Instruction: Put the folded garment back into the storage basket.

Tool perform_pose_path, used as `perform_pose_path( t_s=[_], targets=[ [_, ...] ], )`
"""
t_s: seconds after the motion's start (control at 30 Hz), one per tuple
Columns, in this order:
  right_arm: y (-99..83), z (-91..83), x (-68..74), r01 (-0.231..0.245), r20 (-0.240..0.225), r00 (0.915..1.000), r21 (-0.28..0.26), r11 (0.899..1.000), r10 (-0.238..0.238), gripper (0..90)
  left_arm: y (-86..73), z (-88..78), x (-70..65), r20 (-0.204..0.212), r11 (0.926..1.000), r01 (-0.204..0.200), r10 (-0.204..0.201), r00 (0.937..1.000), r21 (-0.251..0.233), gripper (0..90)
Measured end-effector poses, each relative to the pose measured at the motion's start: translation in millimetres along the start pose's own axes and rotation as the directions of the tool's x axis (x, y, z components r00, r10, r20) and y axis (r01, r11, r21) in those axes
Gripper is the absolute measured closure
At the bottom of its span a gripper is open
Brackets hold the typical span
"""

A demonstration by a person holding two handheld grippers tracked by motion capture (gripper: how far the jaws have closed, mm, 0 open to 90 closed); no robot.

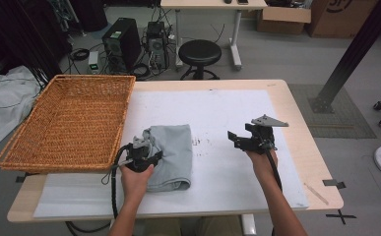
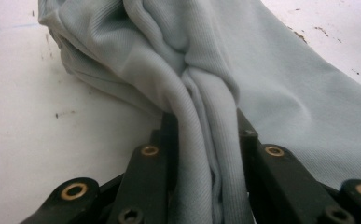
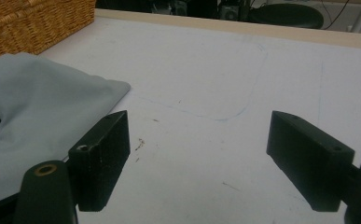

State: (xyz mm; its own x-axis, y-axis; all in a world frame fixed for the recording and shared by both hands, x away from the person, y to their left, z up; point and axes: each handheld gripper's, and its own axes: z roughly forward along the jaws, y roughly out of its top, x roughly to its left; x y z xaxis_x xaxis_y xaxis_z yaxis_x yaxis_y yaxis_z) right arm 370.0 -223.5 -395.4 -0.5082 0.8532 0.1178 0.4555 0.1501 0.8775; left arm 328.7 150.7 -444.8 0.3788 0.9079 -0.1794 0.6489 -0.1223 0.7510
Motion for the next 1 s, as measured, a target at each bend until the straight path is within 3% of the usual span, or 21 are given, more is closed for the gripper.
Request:
perform_pose_path(
  t_s=[0.27,0.4,0.5,0.8,1.0],
  targets=[
    [0.9,-2.7,-3.0,-0.007,0.005,1.0,-0.011,1.0,0.007,21.3,10.8,-12.4,1.3,0.072,0.9988,-0.004,0.007,0.9973,-0.05,74.6],
    [-0.6,-3.0,-3.2,-0.008,0.007,0.9999,-0.007,1.0,0.008,21.3,24.4,-20.4,-5.1,0.098,0.9957,-0.048,0.056,0.9937,-0.08,74.6],
    [-1.6,-3.0,-3.7,-0.013,0.009,0.9999,-0.005,1.0,0.013,21.4,32.2,-23.6,-8.4,0.118,0.9932,-0.057,0.069,0.9906,-0.102,74.7],
    [0.9,-5.8,-5.1,-0.014,0.015,0.9998,-0.011,1.0,0.014,21.5,47.9,-32.9,-15.3,0.127,0.9847,-0.08,0.1,0.9868,-0.155,74.9],
    [-0.7,-7.2,-6.6,-0.018,0.018,0.9997,-0.01,1.0,0.018,21.2,52.3,-35.9,-14.3,0.162,0.9808,-0.087,0.116,0.98,-0.174,74.8]
  ],
)
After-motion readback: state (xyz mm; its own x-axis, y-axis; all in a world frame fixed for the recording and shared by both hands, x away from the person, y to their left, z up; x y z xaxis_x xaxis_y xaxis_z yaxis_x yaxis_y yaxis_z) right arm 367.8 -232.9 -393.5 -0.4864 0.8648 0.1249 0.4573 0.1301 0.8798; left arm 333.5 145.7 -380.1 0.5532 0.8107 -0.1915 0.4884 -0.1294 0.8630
